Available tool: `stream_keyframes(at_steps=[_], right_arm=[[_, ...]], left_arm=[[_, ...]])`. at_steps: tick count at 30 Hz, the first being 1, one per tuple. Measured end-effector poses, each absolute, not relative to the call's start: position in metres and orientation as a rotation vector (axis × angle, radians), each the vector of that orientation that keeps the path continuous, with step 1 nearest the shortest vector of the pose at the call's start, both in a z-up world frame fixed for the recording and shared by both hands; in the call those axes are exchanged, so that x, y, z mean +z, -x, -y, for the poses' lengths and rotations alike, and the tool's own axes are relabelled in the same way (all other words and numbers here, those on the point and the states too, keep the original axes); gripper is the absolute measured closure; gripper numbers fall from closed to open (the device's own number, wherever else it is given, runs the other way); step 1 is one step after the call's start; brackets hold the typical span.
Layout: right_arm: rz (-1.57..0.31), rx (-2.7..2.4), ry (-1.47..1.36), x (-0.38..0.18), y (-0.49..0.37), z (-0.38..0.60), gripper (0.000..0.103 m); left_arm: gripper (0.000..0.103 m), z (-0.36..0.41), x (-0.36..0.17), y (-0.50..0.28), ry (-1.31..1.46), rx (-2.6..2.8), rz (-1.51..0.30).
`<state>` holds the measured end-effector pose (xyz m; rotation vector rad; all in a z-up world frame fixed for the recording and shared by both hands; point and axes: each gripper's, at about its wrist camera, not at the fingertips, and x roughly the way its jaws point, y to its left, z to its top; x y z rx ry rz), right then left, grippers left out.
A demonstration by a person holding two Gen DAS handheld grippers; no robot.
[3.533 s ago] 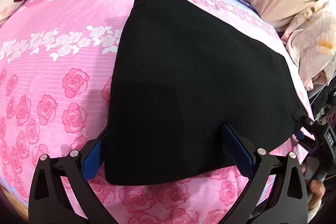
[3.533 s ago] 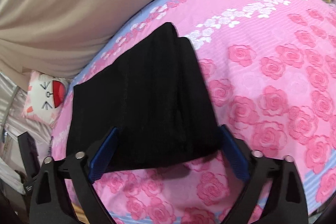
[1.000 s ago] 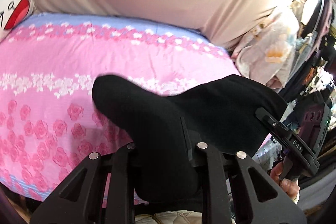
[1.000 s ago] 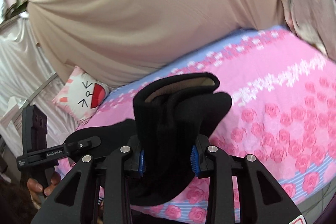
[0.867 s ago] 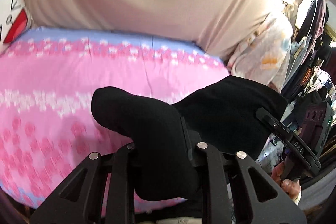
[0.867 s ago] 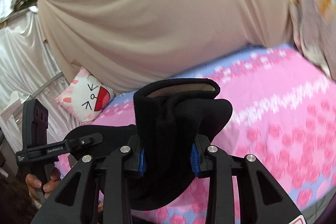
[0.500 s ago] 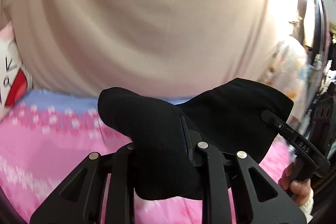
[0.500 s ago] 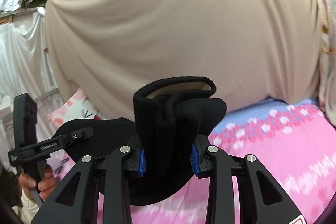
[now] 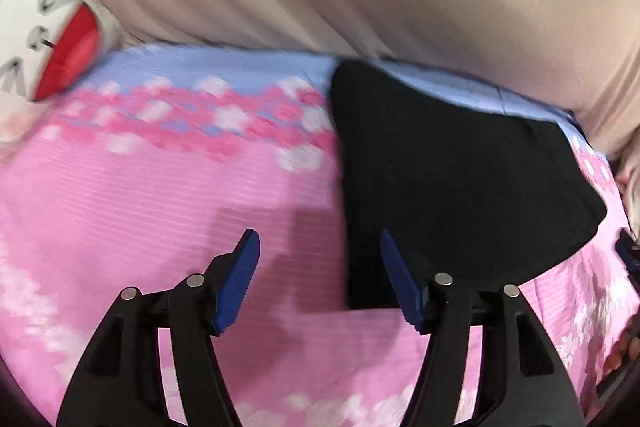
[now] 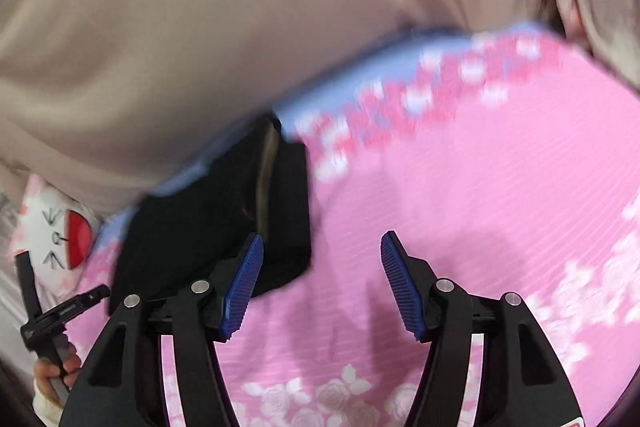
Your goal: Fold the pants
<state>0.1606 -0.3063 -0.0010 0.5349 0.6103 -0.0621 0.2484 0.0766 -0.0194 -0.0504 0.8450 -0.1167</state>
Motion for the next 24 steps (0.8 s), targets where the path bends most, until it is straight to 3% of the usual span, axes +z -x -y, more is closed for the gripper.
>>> stream_keyframes(at_steps=[2,3,4,5,8,10,12,13,16,17,18,22,24], right_arm=[[-0.592,0.025,-0.516,0.019,-0.172,0.29,0.057],[-0.592,0.079,-0.5,0.026,-0.183,0.278,0.062],[-0.595,0.121,-0.476,0.03,-0.195,0.265,0.062],[-0.603,0.131,-0.449,0.031,-0.206,0.254,0.062],[-0.715,0.042,-0.353,0.0,-0.232,0.236,0.062],[-0.773,-0.018,-0.383,-0.035,-0.236,0.248,0.072],[-0.779,-0.065,-0.392,-0.028,-0.228,0.256,0.097],[-0.782,-0.07,-0.406,-0.019,-0.223,0.257,0.096],[-0.751,-0.121,-0.359,0.01,-0.199,0.25,0.067],[-0.736,-0.127,-0.342,0.015,-0.193,0.246,0.052],[-0.709,-0.139,-0.322,0.022,-0.181,0.241,0.046],[-0.675,-0.146,-0.272,0.032,-0.152,0.222,0.046],[-0.67,-0.13,-0.273,0.035,-0.144,0.212,0.04]], left_arm=[[0.041,-0.072,0.012,-0.24,0.044,-0.112,-0.77],[0.035,-0.064,0.022,-0.238,0.026,-0.119,-0.748],[0.029,-0.053,0.029,-0.238,0.006,-0.136,-0.735],[0.012,-0.037,0.033,-0.238,-0.019,-0.15,-0.72],[0.009,0.006,0.02,-0.239,-0.14,-0.117,-0.696],[0.009,0.024,0.0,-0.249,-0.195,-0.087,-0.719],[0.009,0.032,-0.02,-0.261,-0.217,-0.074,-0.774],[0.009,0.032,-0.03,-0.266,-0.222,-0.063,-0.81],[0.009,0.027,-0.035,-0.266,-0.183,-0.063,-0.828],[0.009,0.026,-0.034,-0.264,-0.177,-0.056,-0.826],[0.009,0.024,-0.031,-0.261,-0.17,-0.05,-0.821],[0.009,0.02,-0.011,-0.239,-0.147,-0.06,-0.774],[0.009,0.02,-0.001,-0.228,-0.14,-0.065,-0.759]])
